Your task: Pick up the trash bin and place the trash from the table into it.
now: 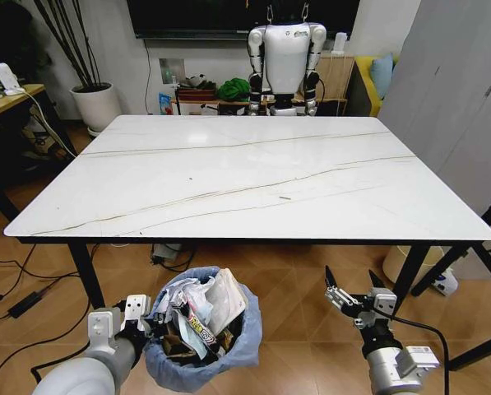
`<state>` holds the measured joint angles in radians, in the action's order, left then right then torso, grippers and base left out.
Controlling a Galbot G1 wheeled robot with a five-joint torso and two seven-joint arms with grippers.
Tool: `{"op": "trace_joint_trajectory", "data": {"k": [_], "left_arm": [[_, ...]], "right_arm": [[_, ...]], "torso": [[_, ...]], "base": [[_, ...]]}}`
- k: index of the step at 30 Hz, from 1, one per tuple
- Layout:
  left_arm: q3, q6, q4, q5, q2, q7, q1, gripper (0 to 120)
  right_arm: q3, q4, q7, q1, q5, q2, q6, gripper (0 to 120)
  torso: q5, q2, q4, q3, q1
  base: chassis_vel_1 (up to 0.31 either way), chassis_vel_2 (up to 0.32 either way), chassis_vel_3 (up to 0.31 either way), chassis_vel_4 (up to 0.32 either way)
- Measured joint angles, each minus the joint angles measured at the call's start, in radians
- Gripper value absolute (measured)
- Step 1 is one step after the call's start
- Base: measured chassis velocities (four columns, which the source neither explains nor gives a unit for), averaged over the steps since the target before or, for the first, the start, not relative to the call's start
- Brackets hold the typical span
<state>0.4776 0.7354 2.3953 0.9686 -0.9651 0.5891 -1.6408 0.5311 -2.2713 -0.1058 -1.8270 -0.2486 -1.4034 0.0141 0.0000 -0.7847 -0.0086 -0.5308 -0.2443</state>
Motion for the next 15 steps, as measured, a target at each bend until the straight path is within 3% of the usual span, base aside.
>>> {"op": "trace_joint_trajectory", "data": {"k": [15], "left_arm": [[-0.003,0.0,-0.008,-0.006,0.001,-0.01,0.0,0]], "right_arm": [[-0.018,0.004,-0.003,0.005,0.007,-0.004,-0.004,100]], "torso": [[0.0,0.07,0.0,0.04,0.03]], "base": [[0.0,0.0,0.0,0.0]]}}
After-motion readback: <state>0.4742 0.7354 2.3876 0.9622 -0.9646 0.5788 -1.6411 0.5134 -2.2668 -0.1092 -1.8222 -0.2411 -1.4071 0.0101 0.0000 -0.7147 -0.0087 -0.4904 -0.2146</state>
